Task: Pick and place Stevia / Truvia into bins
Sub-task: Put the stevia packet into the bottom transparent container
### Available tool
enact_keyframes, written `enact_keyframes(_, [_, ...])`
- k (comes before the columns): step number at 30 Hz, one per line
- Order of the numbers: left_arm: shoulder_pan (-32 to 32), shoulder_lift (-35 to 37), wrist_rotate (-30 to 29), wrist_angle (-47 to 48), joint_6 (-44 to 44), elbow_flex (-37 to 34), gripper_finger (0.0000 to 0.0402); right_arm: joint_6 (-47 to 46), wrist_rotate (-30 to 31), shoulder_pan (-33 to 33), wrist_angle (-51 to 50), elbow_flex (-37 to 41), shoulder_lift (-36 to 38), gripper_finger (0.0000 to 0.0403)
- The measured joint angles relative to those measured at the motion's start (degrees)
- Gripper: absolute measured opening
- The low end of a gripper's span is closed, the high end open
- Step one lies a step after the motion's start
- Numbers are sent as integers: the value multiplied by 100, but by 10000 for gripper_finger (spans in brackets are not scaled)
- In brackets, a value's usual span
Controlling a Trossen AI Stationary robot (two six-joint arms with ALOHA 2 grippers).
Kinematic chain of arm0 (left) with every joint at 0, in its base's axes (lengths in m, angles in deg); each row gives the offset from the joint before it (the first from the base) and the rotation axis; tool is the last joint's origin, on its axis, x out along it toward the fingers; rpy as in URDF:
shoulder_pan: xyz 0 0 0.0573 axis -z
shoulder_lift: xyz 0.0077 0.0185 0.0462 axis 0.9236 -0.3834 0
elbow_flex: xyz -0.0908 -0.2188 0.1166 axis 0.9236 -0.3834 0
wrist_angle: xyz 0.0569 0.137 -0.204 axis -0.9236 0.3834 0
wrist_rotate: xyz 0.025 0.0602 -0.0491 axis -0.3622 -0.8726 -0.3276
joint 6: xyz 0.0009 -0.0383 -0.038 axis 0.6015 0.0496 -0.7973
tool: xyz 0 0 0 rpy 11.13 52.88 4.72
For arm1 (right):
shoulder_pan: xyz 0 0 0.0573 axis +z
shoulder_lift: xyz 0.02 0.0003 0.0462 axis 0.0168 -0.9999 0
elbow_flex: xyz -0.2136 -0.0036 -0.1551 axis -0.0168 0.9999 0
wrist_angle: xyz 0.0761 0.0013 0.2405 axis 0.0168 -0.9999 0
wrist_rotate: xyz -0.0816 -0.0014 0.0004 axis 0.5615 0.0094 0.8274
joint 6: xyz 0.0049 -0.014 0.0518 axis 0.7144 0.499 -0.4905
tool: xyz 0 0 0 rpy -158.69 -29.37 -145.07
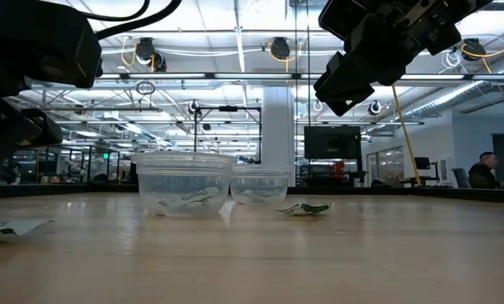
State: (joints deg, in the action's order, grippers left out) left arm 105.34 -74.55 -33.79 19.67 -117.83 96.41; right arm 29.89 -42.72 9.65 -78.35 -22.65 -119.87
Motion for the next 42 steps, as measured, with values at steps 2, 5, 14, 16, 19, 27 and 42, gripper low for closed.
enact_keyframes(2, [-2, 0, 105, -6, 94, 0, 88, 6, 2, 0, 0, 1, 0, 55])
enact_keyframes(5, [-27, 0, 184, -12, 325, 0, 35, 6, 2, 0, 0, 2, 0, 55])
enact_keyframes(14, [-349, 254, 298, 155, 1176, -2, 4, 8, 2, 0, 0, 2, 0, 55])
enact_keyframes(16, [-460, 489, 293, 253, 1329, -2, 7, 12, 2, 0, 2, 0, 0, 55])
enact_keyframes(19, [-636, 991, 275, 312, 1559, -2, 5, 167, 3, 0, 17, 1, 0, 55])
enact_keyframes(27, [-1235, 2191, -1010, 298, 2897, 0, 5, 904, 22, 0, 212, 0, 0, 55])
enact_keyframes(42, [-2437, 996, -378, 62, 3802, -35, 18, 934, 26, -13, 333, 2, 0, 55])
